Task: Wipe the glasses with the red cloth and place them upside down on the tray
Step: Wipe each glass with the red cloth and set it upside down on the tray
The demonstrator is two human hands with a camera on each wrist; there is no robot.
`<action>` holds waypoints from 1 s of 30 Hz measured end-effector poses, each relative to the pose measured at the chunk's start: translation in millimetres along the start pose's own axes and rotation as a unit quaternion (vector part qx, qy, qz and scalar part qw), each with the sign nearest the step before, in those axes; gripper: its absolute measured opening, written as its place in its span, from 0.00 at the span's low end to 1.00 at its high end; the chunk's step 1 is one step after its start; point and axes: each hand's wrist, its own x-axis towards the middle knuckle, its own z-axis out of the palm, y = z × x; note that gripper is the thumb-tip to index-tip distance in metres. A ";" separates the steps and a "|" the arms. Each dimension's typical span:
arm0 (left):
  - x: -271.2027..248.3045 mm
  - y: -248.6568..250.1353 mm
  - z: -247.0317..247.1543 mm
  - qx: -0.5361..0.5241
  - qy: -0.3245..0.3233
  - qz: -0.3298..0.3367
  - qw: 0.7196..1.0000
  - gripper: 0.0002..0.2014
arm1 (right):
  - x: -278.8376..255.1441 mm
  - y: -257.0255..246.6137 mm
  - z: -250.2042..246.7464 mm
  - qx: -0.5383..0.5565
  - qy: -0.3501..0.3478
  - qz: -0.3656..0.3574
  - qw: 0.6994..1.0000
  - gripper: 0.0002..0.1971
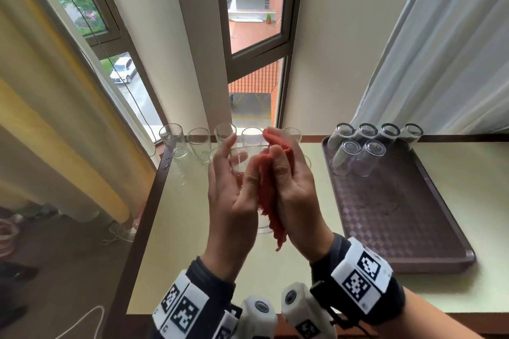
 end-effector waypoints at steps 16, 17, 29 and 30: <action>-4.3 2.6 1.5 -0.027 -0.033 -0.037 0.998 0.29 | 5.6 -3.8 -1.8 0.106 -0.010 0.040 0.994 0.25; -2.8 1.9 0.9 -0.047 -0.023 -0.038 0.998 0.27 | 2.3 -1.8 -1.3 0.094 -0.014 0.031 0.995 0.24; -4.3 4.6 -3.6 -0.098 -0.038 -0.069 0.992 0.18 | -8.7 -0.3 -0.6 0.088 -0.052 0.047 0.994 0.27; -4.0 3.2 -2.1 -0.065 -0.037 -0.059 0.995 0.21 | -3.8 -3.4 -0.4 0.103 -0.039 0.054 0.992 0.26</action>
